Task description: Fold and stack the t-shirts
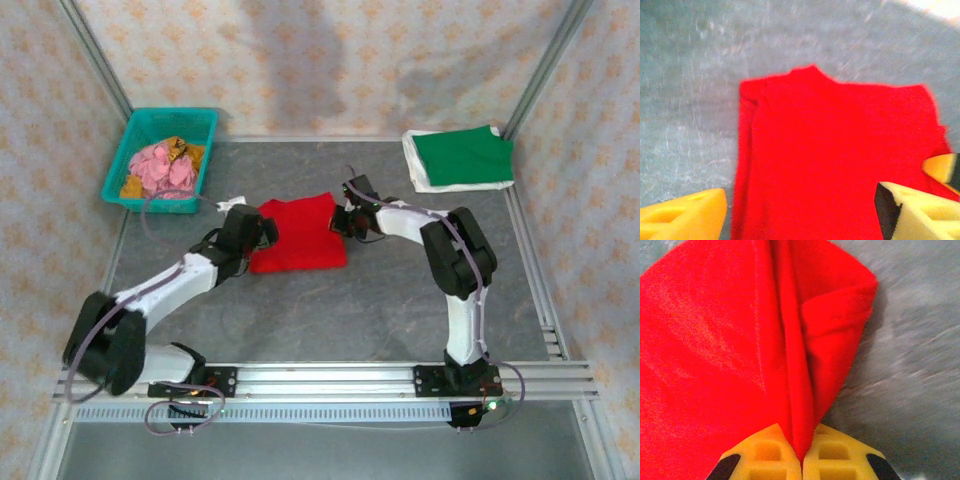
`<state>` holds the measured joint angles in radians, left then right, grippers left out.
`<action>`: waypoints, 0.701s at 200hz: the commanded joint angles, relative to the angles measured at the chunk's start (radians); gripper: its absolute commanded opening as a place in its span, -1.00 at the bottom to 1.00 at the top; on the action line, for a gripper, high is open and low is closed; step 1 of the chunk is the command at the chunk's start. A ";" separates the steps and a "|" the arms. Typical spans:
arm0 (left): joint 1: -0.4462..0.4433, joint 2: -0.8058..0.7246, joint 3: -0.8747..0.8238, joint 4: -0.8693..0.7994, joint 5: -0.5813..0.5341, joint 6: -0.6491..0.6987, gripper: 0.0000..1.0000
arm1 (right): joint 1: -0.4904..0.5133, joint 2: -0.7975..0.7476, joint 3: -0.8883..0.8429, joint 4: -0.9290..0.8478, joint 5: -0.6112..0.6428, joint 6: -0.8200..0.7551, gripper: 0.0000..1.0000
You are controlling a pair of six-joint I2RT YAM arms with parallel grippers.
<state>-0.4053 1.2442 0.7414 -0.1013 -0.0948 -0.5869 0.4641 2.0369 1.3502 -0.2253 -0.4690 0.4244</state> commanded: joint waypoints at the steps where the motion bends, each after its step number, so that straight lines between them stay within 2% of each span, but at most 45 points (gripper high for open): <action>1: 0.001 -0.102 -0.003 -0.076 -0.015 -0.018 0.59 | -0.067 0.005 0.105 -0.181 0.010 -0.184 -1.00; 44: -0.009 -0.243 -0.054 -0.116 -0.014 0.004 0.61 | -0.170 0.058 0.383 -0.477 0.213 -0.444 -1.00; 82: -0.010 -0.248 -0.069 -0.144 -0.007 0.017 0.62 | -0.260 0.125 0.640 -0.569 0.357 -0.605 -1.00; 98: -0.010 -0.230 -0.075 -0.138 0.003 0.014 0.62 | -0.280 0.187 0.801 -0.649 0.436 -0.657 -1.00; 120: -0.010 -0.208 -0.082 -0.125 0.025 0.005 0.62 | -0.315 0.261 0.998 -0.721 0.484 -0.717 -1.00; 140: -0.012 -0.196 -0.083 -0.123 0.035 -0.001 0.62 | -0.360 0.296 1.139 -0.731 0.469 -0.728 -1.00</action>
<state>-0.4065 1.0355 0.6750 -0.2134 -0.0776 -0.5827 0.1429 2.2986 2.3379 -0.8661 -0.0677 -0.2249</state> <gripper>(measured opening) 0.810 0.046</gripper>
